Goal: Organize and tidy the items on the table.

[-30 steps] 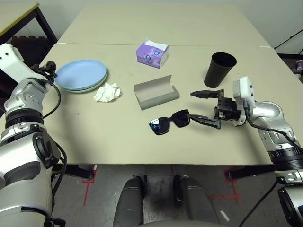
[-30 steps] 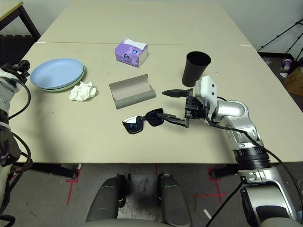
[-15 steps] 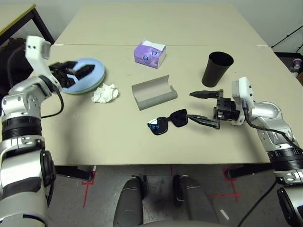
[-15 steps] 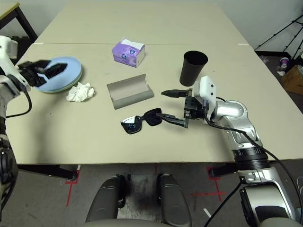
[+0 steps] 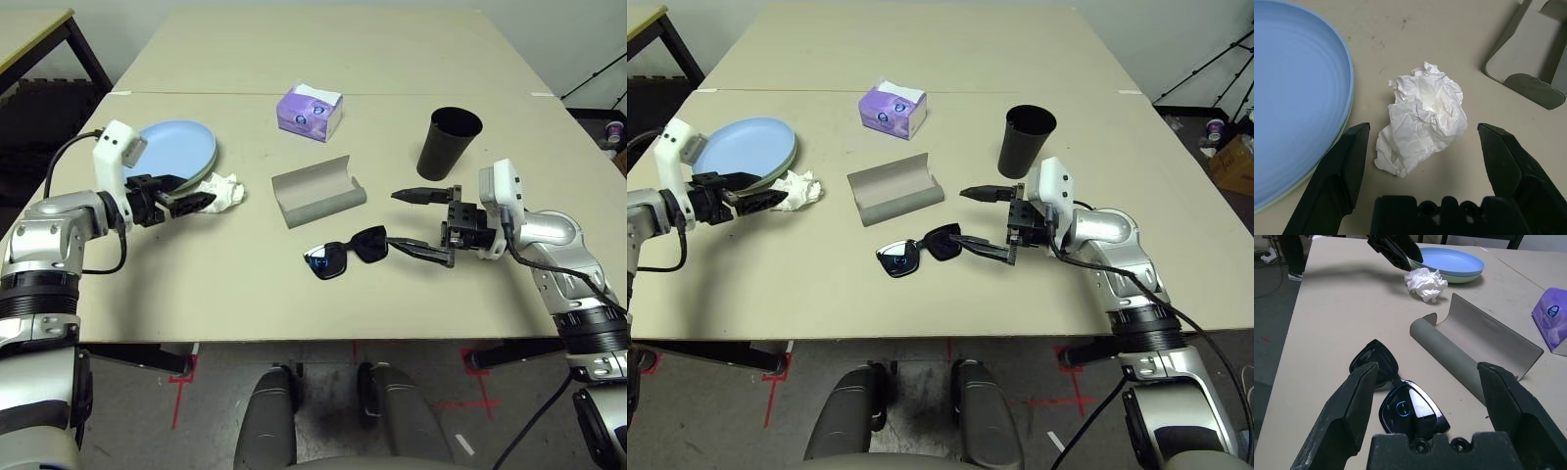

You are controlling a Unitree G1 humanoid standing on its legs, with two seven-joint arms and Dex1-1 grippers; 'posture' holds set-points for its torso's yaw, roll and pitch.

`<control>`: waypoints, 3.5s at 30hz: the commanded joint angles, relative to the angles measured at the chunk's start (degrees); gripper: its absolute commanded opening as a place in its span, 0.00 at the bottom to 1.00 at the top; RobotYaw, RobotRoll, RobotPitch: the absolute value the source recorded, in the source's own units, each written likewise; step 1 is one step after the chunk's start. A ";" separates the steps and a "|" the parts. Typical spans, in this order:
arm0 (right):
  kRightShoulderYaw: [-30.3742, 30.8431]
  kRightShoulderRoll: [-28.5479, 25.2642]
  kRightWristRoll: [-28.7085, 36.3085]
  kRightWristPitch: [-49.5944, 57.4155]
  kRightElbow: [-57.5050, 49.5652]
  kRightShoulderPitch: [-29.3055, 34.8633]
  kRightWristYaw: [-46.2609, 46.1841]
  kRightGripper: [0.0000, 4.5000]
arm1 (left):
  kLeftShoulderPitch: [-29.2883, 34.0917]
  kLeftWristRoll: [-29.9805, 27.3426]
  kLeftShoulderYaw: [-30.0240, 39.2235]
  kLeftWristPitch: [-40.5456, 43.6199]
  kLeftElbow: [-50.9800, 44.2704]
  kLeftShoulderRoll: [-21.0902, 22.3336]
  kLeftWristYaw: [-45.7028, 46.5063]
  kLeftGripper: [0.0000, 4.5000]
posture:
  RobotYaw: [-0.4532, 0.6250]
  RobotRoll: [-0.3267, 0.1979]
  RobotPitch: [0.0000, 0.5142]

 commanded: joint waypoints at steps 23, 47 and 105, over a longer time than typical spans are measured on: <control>0.29 -0.66 -0.19 0.79 -1.17 0.71 -0.30 1.00 | -3.58 6.79 -3.30 -11.51 12.48 -3.97 0.62 0.53 | 0.38 0.62 0.27; 0.65 -0.36 -0.28 1.21 -1.81 0.70 -0.76 1.00 | -11.41 0.70 3.97 -3.94 11.73 -4.26 1.43 0.00 | 0.38 0.62 0.27; 1.21 -2.54 -2.35 -1.91 3.51 -3.47 2.68 1.00 | 1.12 -5.38 1.08 -2.03 -13.07 -7.53 -0.58 0.99 | 0.39 0.62 0.28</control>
